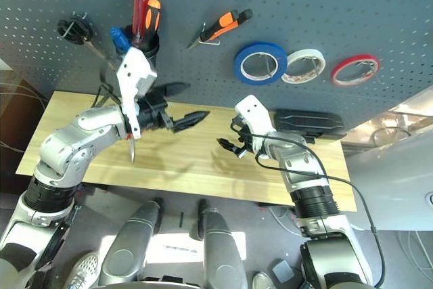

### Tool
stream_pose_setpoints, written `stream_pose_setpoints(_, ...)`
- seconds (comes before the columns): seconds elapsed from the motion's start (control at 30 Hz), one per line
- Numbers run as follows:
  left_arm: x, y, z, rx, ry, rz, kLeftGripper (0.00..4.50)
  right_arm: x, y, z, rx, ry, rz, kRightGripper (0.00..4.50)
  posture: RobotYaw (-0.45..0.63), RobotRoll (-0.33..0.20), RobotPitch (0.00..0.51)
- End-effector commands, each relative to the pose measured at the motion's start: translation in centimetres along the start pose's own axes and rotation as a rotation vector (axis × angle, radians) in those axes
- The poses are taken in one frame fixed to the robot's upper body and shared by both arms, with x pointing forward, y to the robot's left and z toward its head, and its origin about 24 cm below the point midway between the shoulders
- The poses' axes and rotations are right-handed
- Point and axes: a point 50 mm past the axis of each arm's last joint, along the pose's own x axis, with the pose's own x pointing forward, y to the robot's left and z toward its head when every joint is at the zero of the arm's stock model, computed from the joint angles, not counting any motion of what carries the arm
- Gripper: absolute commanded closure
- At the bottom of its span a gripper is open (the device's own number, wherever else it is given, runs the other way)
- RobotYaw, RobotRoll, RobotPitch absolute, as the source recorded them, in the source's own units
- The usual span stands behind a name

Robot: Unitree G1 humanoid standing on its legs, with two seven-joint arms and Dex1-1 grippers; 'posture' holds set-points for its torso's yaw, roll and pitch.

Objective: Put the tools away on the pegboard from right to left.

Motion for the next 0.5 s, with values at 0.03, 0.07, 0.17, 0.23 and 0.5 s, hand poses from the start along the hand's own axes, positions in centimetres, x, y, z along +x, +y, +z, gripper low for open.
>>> stream_pose_setpoints(0.03, 0.3, 1.0, -3.7, -0.105, 0.158, 0.085, 0.01, 0.1, 0.6, -0.1, 0.039, 0.017, 0.005, 0.00, 0.13, 0.000, 0.308)
stream_pose_setpoints(0.07, 0.2, 1.4, -4.6, -0.145, 0.189, 0.115, 0.01, 0.3, 0.7, 0.2, 0.046, 0.006, 0.009, 0.00, 0.13, 0.000, 0.311)
stream_pose_setpoints(0.17, -0.6, 2.8, -7.0, -0.230, 0.269, 0.256, 0.01, 0.7, 1.3, 1.3, 0.054, -0.037, 0.035, 0.00, 0.12, 0.000, 0.321)
stream_pose_setpoints(0.23, -1.3, 3.8, -8.6, -0.247, 0.321, 0.361, 0.01, 1.0, 1.7, 1.8, 0.066, -0.059, 0.051, 0.00, 0.13, 0.000, 0.314)
stream_pose_setpoints(0.5, -3.3, 8.3, -12.1, -0.287, 0.347, 0.712, 0.01, 2.5, 3.0, 2.8, 0.078, -0.118, 0.070, 0.00, 0.14, 0.000, 0.332)
